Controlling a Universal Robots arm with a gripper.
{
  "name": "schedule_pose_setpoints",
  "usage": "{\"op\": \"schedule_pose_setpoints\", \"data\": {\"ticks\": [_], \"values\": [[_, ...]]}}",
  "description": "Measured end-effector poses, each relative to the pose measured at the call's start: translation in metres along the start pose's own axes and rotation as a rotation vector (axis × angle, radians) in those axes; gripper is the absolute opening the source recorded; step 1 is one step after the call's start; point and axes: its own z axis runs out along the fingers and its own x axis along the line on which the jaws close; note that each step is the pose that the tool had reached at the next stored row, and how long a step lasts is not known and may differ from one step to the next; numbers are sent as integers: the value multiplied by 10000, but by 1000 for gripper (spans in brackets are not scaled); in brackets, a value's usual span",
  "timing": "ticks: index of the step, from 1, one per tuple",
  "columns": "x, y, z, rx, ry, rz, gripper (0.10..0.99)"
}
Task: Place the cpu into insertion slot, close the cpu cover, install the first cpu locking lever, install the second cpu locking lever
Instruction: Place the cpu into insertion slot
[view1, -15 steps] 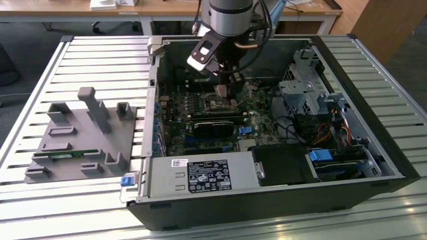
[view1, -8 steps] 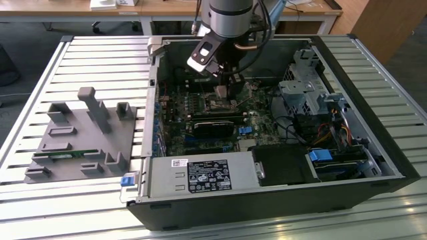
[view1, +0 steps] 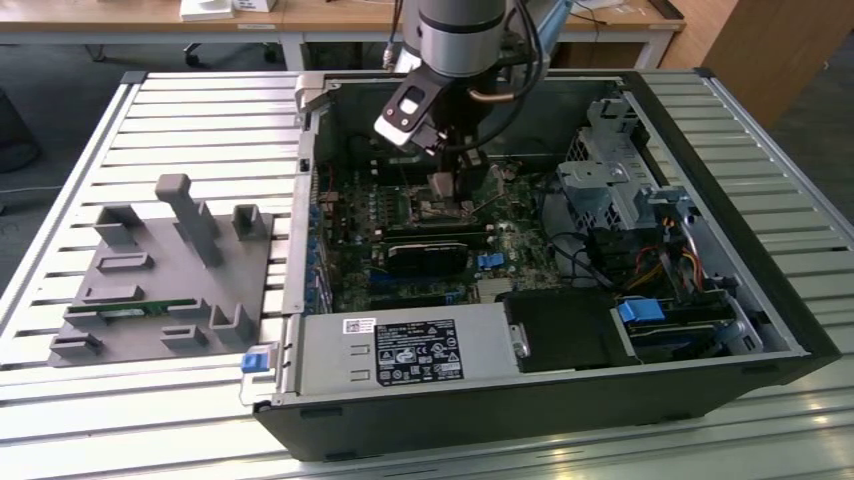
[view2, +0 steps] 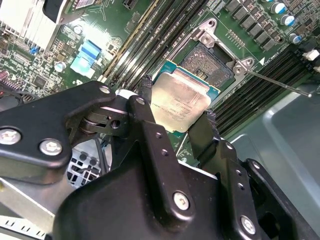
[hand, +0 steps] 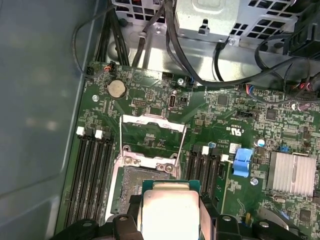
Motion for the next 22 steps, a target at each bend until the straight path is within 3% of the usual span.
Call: {"op": "schedule_pose_setpoints", "data": {"ticks": [8,22], "values": [[25,-2,56,6,-38,447,541],[25,-6,84,10,-41,479,541]]}}
